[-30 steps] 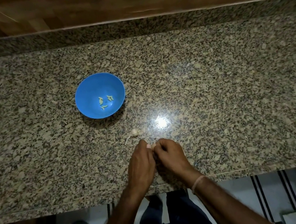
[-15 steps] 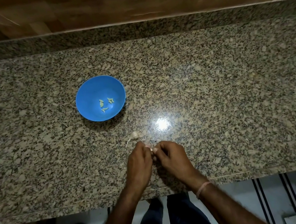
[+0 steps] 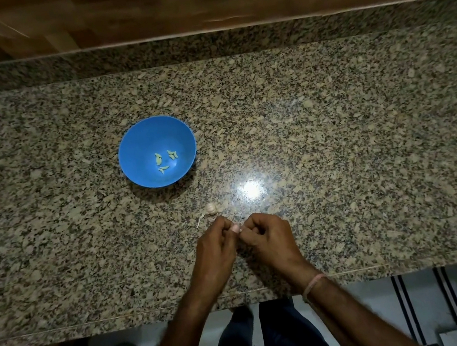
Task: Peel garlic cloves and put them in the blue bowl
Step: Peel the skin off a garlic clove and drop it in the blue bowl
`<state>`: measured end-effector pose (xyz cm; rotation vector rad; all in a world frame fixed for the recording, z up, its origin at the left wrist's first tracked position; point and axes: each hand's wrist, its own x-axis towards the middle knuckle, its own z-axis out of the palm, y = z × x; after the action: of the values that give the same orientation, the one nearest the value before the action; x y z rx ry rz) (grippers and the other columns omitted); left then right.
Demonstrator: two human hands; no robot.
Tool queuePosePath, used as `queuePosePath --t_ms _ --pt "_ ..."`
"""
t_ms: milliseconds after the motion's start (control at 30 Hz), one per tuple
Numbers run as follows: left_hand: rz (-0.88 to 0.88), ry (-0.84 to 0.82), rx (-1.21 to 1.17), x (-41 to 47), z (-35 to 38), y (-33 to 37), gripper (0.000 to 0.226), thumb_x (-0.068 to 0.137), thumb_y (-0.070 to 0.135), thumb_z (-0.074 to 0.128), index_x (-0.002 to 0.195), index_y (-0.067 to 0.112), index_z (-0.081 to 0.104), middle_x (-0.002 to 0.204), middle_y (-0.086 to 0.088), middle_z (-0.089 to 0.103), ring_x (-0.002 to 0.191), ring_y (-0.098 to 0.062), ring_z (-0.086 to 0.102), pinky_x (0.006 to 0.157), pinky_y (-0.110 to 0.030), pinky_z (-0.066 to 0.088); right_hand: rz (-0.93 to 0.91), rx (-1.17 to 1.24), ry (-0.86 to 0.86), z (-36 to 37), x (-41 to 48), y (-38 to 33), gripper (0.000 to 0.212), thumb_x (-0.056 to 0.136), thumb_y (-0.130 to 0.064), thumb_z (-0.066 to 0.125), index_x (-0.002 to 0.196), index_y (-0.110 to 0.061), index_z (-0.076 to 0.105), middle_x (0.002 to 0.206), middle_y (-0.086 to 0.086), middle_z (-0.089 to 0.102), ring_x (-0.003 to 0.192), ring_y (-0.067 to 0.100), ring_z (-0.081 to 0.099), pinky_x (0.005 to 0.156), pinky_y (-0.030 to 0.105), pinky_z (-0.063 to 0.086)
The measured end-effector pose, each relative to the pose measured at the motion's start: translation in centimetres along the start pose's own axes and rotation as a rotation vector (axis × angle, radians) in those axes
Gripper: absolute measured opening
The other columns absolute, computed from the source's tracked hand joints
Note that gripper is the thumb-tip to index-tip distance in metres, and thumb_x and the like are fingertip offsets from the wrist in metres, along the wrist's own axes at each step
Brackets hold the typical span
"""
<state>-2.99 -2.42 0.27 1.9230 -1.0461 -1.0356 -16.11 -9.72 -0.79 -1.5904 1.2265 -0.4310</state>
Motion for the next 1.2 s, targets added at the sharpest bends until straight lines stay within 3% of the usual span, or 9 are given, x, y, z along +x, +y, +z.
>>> queuePosePath --t_ms 100,200,267,367,433,600,767,1000,1200 --pt "-0.095 -0.074 -0.028 0.3 0.4 0.0 0.029 0.11 0.031 0.046 0.088 0.013 0.052 0.072 -0.001 0.054 0.063 -0.006 0.047 0.061 -0.029 0.038 -0.253 -0.285 0.014 -0.1 -0.5 -0.3 0.031 0.095 -0.03 0.061 0.069 -0.023 0.047 0.06 -0.01 0.046 0.056 0.01 0.041 0.052 0.032 0.029" --pt "-0.316 -0.187 -0.272 0.3 0.5 0.3 0.034 0.112 0.035 0.038 0.088 0.017 0.053 0.066 0.006 0.049 0.057 -0.009 0.042 0.057 -0.031 0.036 -0.376 -0.474 0.007 -0.1 -0.3 -0.6 0.026 0.095 -0.036 0.05 0.073 -0.024 0.041 0.065 -0.012 0.041 0.062 0.014 0.04 0.056 0.031 0.023" --pt "-0.341 -0.21 -0.304 0.2 0.5 0.6 0.034 0.112 0.037 0.038 0.087 0.021 0.054 0.067 0.007 0.05 0.058 -0.008 0.043 0.056 -0.029 0.036 -0.306 -0.401 0.009 0.1 -0.1 -0.2 0.026 0.093 -0.032 0.057 0.071 -0.022 0.045 0.062 -0.009 0.046 0.059 0.013 0.043 0.053 0.034 0.029" --pt "-0.166 -0.077 -0.066 0.1 0.6 0.1 0.034 0.11 0.033 0.044 0.08 0.02 0.05 0.07 0.003 0.05 0.063 -0.007 0.042 0.059 -0.027 0.034 -0.133 -0.108 -0.002 0.1 0.1 0.5 0.027 0.091 -0.025 0.069 0.068 -0.021 0.055 0.057 -0.009 0.053 0.053 0.003 0.042 0.051 0.031 0.038" --pt "-0.161 -0.032 -0.132 0.1 0.6 0.3 0.037 0.11 0.032 0.047 0.075 0.02 0.049 0.065 0.004 0.045 0.058 -0.008 0.039 0.056 -0.028 0.032 -0.115 -0.041 -0.008 -0.1 0.1 0.3 0.027 0.091 -0.024 0.071 0.068 -0.021 0.056 0.057 -0.012 0.051 0.054 0.002 0.042 0.053 0.029 0.037" --pt "-0.375 -0.144 -0.428 0.5 0.6 0.9 0.041 0.111 0.036 0.045 0.075 0.016 0.053 0.058 0.004 0.045 0.046 -0.009 0.035 0.045 -0.026 0.027 -0.353 -0.378 -0.028 -0.7 0.2 0.2 0.024 0.092 -0.02 0.065 0.074 -0.021 0.049 0.066 -0.008 0.048 0.066 0.011 0.043 0.06 0.037 0.039" --pt "-0.279 -0.021 -0.195 0.8 1.0 -0.1 0.046 0.107 0.039 0.052 0.072 0.011 0.061 0.056 -0.001 0.06 0.048 -0.012 0.055 0.05 -0.027 0.044 -0.268 -0.257 -0.018 -0.7 0.3 0.7 0.028 0.091 -0.019 0.068 0.072 -0.024 0.049 0.063 -0.009 0.048 0.059 0.006 0.043 0.056 0.029 0.035" --pt "-0.386 -0.095 -0.563 0.7 1.4 -1.1 0.028 0.104 0.018 0.061 0.099 -0.008 0.068 0.076 -0.015 0.067 0.069 -0.02 0.06 0.059 -0.025 0.051 -0.27 -0.252 0.011 -1.0 0.2 0.6 0.027 0.094 -0.027 0.07 0.074 -0.024 0.051 0.067 -0.01 0.051 0.063 0.009 0.047 0.055 0.032 0.037" --pt "-0.355 -0.153 -0.508 1.1 0.8 -1.0 0.02 0.105 0.011 0.059 0.098 -0.004 0.07 0.07 -0.013 0.067 0.062 -0.019 0.057 0.056 -0.027 0.047 -0.242 -0.23 0.01 -1.0 0.1 0.9 0.028 0.091 -0.019 0.072 0.074 -0.022 0.051 0.066 -0.007 0.05 0.061 0.007 0.044 0.055 0.023 0.029"
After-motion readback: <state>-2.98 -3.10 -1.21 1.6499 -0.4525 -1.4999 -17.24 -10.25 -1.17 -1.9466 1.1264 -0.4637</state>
